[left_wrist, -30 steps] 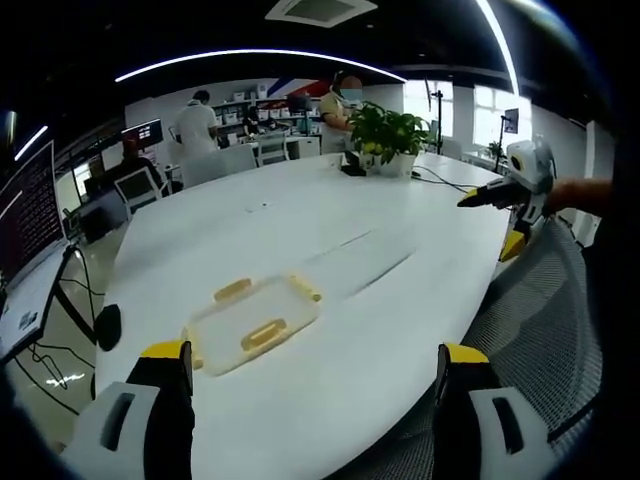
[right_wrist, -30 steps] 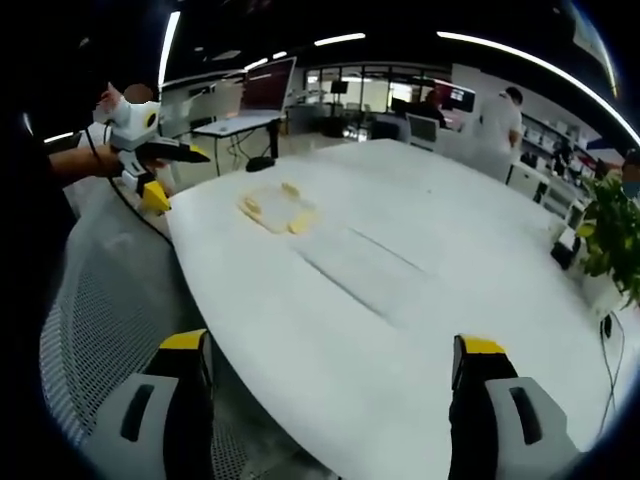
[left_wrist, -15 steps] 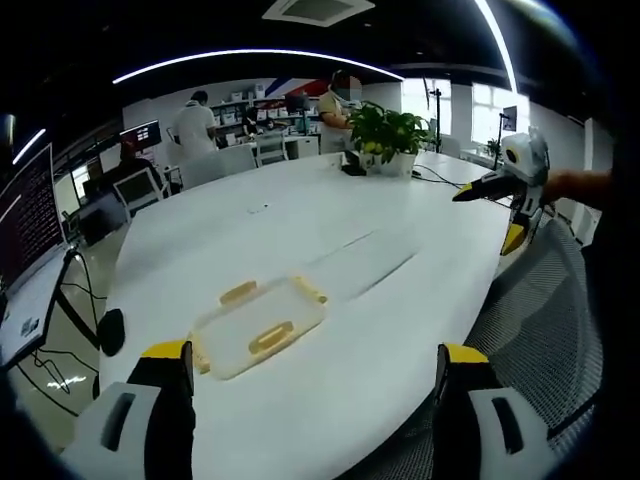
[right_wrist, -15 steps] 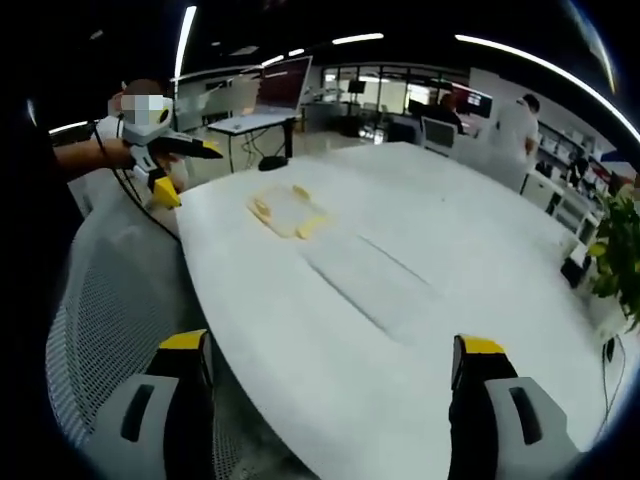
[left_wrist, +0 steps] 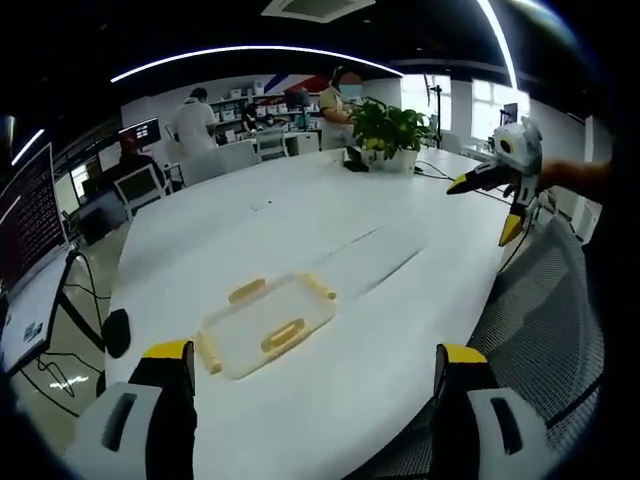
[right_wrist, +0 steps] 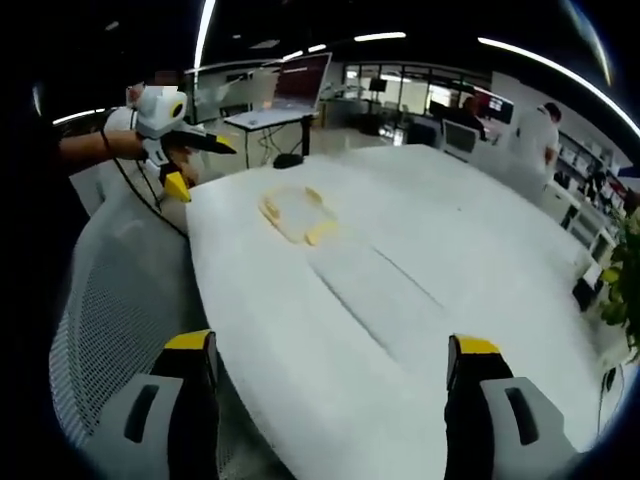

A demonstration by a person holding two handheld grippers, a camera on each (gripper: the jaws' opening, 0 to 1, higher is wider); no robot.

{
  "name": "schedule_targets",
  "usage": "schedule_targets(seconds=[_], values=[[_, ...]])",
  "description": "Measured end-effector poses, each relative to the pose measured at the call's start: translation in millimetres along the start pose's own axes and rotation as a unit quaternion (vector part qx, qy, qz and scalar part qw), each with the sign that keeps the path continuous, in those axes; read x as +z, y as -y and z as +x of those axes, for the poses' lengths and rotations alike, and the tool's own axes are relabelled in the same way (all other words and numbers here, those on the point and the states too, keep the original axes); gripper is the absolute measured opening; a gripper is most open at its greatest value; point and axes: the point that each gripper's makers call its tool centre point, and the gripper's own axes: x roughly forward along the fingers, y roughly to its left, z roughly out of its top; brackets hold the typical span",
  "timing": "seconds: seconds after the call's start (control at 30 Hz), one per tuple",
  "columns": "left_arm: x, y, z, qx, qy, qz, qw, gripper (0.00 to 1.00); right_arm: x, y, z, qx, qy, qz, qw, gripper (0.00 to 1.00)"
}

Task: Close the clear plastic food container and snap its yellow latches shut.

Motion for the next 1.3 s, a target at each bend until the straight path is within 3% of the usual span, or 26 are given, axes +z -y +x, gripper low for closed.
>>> schedule_targets(seconds=[0.6,1.3], values=[[-0.8,-18.0,11,-0.008,-0.019,0.011,0.9997,0.95,26.9,7,22,0.041,-0.001,-0.027,0.9988,0.91],[-8.7,-42.6,20,-0.020,-0.045,0.033,0.9983,0.92,48.5,17,38,0.060,-0.005,-0.051,0.9969,0.88]])
